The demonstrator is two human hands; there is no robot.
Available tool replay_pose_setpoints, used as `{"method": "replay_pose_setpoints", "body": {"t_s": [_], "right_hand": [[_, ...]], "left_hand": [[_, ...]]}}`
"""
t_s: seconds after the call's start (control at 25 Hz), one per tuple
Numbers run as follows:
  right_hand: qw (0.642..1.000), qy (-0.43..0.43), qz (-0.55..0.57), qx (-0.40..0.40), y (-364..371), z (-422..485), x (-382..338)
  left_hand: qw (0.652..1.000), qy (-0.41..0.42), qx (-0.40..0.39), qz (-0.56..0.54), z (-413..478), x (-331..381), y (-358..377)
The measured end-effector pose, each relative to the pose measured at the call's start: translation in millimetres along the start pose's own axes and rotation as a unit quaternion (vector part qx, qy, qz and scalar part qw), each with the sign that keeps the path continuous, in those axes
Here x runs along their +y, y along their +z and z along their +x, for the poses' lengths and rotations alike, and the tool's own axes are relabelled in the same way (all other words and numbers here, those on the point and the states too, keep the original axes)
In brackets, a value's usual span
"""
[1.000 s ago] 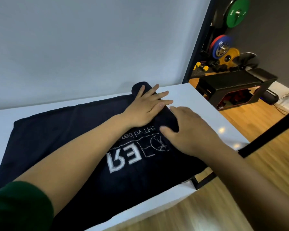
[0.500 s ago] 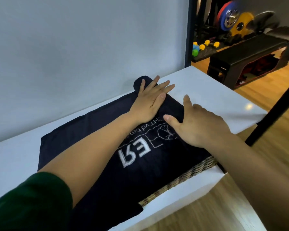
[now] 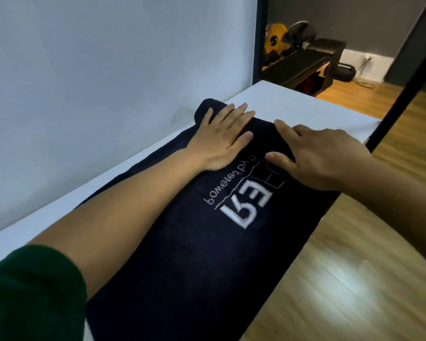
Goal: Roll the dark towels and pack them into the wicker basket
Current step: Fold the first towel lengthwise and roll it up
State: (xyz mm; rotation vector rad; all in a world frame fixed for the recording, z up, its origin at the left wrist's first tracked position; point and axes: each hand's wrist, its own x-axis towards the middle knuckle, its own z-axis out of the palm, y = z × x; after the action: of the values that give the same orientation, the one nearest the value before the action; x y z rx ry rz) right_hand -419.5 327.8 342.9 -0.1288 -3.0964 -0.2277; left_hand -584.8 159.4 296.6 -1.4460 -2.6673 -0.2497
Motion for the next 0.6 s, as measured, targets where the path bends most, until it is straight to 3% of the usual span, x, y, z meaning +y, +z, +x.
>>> {"method": "replay_pose_setpoints", "body": {"t_s": [0.2,0.4,0.48,0.6], "right_hand": [[0.996,0.021,-0.064,0.053,9.3,-18.0,-31.7],[0.997,0.044,-0.054,0.019,6.0,-40.1,-69.9],[0.997,0.05,-0.052,0.017,6.9,-51.4,-89.7],[0.998,0.05,-0.02,0.016,10.6,-68.9,-112.9]], "left_hand": [[0.998,0.042,-0.01,-0.056,-33.2,-17.0,0.2],[0.998,0.049,-0.014,-0.048,-68.8,-27.5,-1.5],[0.998,0.059,0.02,-0.028,-83.6,-29.9,-0.6],[0.985,0.089,0.145,0.003,-96.8,-30.5,3.6]]}}
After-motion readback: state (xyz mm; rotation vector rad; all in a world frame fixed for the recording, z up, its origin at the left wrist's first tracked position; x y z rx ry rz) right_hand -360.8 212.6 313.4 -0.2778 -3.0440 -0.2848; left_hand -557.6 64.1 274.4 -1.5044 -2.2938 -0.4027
